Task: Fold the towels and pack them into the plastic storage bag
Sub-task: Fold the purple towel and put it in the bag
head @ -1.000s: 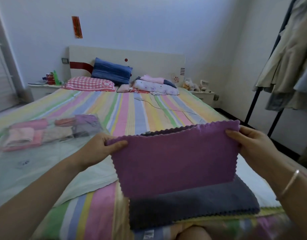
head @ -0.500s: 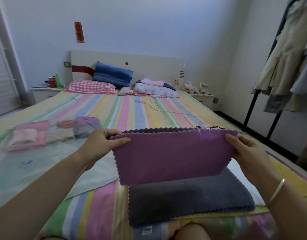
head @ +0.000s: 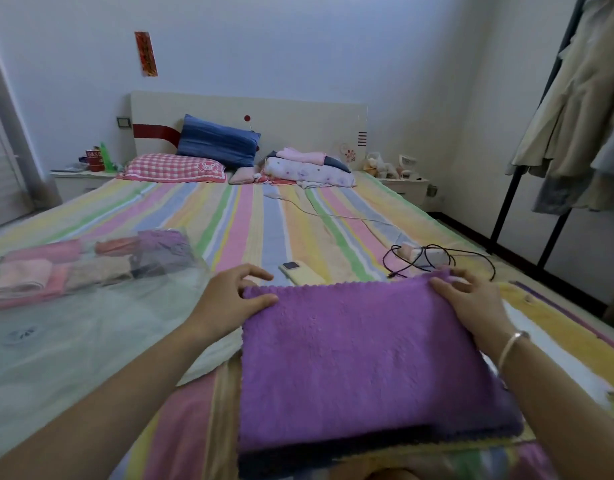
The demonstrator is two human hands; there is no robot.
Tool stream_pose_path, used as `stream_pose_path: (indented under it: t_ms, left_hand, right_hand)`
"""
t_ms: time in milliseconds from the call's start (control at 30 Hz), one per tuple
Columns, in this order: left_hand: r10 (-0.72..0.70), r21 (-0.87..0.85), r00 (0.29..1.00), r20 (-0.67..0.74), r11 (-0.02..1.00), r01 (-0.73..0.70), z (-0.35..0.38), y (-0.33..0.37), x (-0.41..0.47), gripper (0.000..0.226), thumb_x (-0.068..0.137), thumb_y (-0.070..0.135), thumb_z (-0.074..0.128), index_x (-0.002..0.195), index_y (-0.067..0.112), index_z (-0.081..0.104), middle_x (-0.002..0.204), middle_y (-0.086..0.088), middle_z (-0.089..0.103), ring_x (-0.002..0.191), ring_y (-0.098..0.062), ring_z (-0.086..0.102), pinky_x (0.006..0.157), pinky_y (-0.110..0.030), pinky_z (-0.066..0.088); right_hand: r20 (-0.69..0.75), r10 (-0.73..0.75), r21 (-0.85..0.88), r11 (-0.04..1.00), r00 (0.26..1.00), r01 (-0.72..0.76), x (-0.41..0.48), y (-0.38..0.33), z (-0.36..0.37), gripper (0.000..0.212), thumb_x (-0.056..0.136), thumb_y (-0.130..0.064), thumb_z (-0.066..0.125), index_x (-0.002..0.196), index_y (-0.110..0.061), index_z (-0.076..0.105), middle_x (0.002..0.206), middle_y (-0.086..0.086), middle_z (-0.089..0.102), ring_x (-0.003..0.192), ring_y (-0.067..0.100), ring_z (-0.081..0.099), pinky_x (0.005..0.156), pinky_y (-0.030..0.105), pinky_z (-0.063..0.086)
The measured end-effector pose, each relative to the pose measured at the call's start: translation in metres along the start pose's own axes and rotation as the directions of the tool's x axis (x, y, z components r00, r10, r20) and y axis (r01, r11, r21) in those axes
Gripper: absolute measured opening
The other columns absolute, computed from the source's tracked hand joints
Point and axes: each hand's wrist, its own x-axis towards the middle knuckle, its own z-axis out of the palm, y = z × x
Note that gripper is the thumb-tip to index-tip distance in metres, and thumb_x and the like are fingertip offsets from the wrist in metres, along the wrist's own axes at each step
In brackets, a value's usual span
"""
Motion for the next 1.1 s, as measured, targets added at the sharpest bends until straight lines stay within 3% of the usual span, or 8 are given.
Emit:
stream_pose_path:
  t_ms: [200,333,600,733,833,933,1033,1100]
  left_hand:
    - [-0.013,0.489,0.999,-0.039,0.872,0.031,0.079,-0.061,0.01,0.041,0.082,0.013,0.066,0.122,0.014,0.06,0.117,-0.003,0.065,0.112,-0.027,0.059,0.094,-0.039,0.047]
    - [0.213,0.423,0.976,0.041,0.881,-0.21,0.12,-0.023,-0.014,0.041,0.083,0.015,0.051,0.122,0.016,0.062,0.133,-0.004,0.059,0.126,-0.023,0.052,0.109,-0.038,0.036]
    - [-0.183,0.699,0.932,0.313,0.709,-0.096,0.179,-0.012,-0.048,0.096,0.073,0.081,-0.014,0.155,0.033,0.001,0.162,-0.01,-0.013,0.147,-0.036,-0.018,0.112,-0.061,-0.017]
    - [-0.271,0.709,0.918,0.29,0.705,-0.016,0.177,-0.011,-0.048,0.088,0.079,0.085,0.011,0.153,0.039,-0.001,0.162,-0.006,-0.017,0.142,-0.041,-0.028,0.105,-0.068,-0.021]
    - [-0.284,0.579,0.918,0.278,0.812,0.076,0.166,-0.007,-0.039,0.078,0.086,0.074,0.034,0.153,0.037,0.016,0.164,-0.001,0.0,0.148,-0.035,-0.012,0.114,-0.059,-0.013]
    - [-0.288,-0.036,0.957,0.031,0.957,0.289,0.139,-0.003,-0.033,0.033,0.1,0.031,0.048,0.131,0.022,0.056,0.141,-0.002,0.053,0.135,-0.023,0.044,0.11,-0.033,0.03]
    - [-0.596,-0.676,0.795,0.113,0.54,0.501,0.101,-0.007,-0.028,0.024,0.1,0.015,0.043,0.106,0.01,0.065,0.105,-0.008,0.07,0.086,-0.02,0.07,0.066,-0.03,0.059]
    - [-0.683,-0.666,0.668,0.295,0.354,0.656,0.08,-0.023,-0.028,0.032,0.102,0.028,0.038,0.099,0.009,0.064,0.083,-0.005,0.069,0.058,-0.017,0.067,0.044,-0.026,0.054]
  right_hand:
    - [0.126,0.319,-0.442,0.866,0.939,-0.235,0.038,0.108,0.038,0.039,0.085,-0.031,0.069,0.114,-0.007,0.065,0.11,0.012,0.066,0.101,0.027,0.06,0.093,0.035,0.045]
    - [0.112,0.347,-0.534,0.811,0.931,-0.238,0.044,0.115,0.032,0.05,0.085,-0.047,0.063,0.111,-0.005,0.066,0.108,0.012,0.069,0.1,0.029,0.062,0.088,0.035,0.047]
    - [0.356,0.386,-0.661,0.748,0.851,-0.063,0.012,0.086,0.004,0.034,0.084,-0.03,0.07,0.102,-0.019,0.044,0.105,0.006,0.053,0.093,0.022,0.053,0.075,0.031,0.039]
    - [0.524,0.36,-0.596,0.803,0.772,0.031,-0.004,0.048,0.0,0.039,0.082,-0.011,0.066,0.108,-0.039,0.058,0.121,0.0,0.051,0.111,0.013,0.048,0.091,0.026,0.039]
    - [0.547,0.237,-0.483,0.873,0.803,0.07,-0.018,-0.001,0.019,0.05,0.085,-0.01,0.065,0.124,-0.038,0.054,0.119,-0.001,0.052,0.087,0.001,0.051,0.067,0.006,0.041]
    - [0.615,0.151,-0.429,0.888,0.774,0.168,-0.035,-0.037,0.056,0.055,0.086,-0.012,0.064,0.136,-0.029,0.048,0.116,-0.004,0.048,0.087,0.003,0.051,0.059,0.005,0.039]
    - [0.698,0.113,-0.394,0.885,0.708,0.247,-0.06,-0.043,0.11,0.06,0.086,-0.011,0.063,0.141,-0.021,0.044,0.121,-0.001,0.055,0.096,0.009,0.052,0.075,0.009,0.036]
    - [0.765,0.12,-0.346,0.905,0.633,0.247,-0.083,-0.033,0.142,0.063,0.087,-0.011,0.06,0.145,-0.021,0.038,0.124,0.0,0.054,0.093,0.01,0.051,0.079,0.012,0.039]
